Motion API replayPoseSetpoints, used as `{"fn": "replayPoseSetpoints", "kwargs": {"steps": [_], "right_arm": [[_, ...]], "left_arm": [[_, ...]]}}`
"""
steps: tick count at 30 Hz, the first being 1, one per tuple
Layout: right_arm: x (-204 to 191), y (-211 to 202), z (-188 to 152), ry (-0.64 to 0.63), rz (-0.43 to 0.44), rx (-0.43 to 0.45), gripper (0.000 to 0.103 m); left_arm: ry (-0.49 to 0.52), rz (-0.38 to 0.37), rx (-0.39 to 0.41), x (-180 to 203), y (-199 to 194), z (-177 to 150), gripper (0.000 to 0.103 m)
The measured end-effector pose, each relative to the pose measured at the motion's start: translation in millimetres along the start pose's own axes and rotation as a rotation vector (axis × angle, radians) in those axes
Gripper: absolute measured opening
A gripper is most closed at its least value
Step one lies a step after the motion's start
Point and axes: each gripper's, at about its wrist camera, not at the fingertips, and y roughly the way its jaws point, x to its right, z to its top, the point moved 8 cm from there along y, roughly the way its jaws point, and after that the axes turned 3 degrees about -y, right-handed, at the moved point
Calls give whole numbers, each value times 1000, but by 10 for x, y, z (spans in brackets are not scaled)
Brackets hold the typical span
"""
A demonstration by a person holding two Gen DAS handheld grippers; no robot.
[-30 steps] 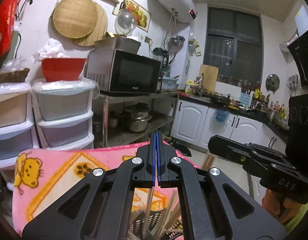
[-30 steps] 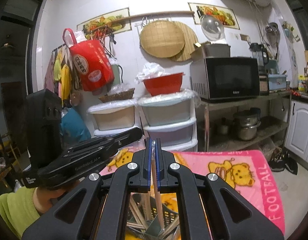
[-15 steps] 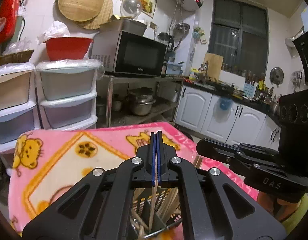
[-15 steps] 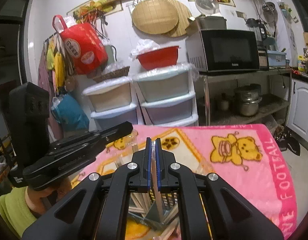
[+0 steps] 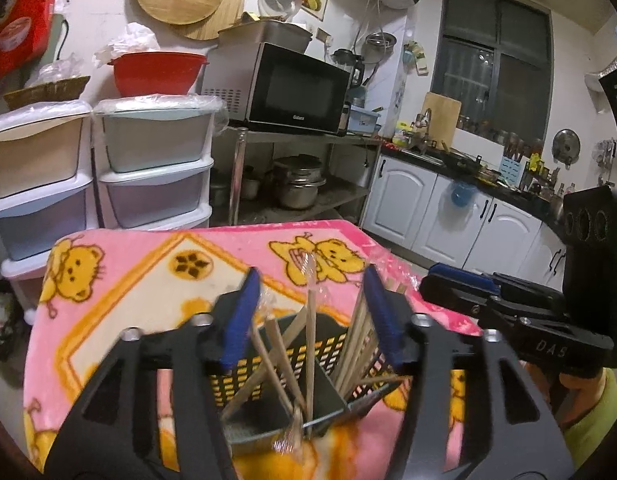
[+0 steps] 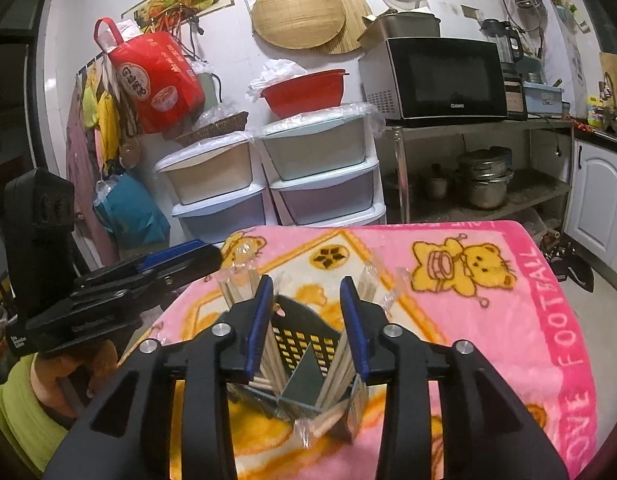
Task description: Organize utensils
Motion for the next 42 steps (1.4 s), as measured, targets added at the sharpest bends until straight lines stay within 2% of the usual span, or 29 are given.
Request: {"fn": "replayPoseSetpoints", "kwargs": {"steps": [2, 12, 22, 28, 36, 42], "right_arm": [[-5, -58, -33, -3, -6, 1, 41], [-79, -287, -233, -23, -17, -9, 60], [-187, -497, -551, -41, -23, -19, 79], [-161, -541, -836, -25, -36, -51, 83], [-141, -495, -1203, -15, -45, -106, 85], [-156, -490, -1386, -32, -71, -91, 90]], "left_arm": [[-6, 8, -3, -19, -61, -37, 62], [-18, 34, -15, -19, -326, -241, 92], [-34, 60, -35, 31, -575, -559, 92], [-53, 75, -50, 48, -668, -792, 92], [-83, 114, -106, -37, -607, -1180, 92], [-94, 170, -90, -140, -603, -1356, 92]]}}
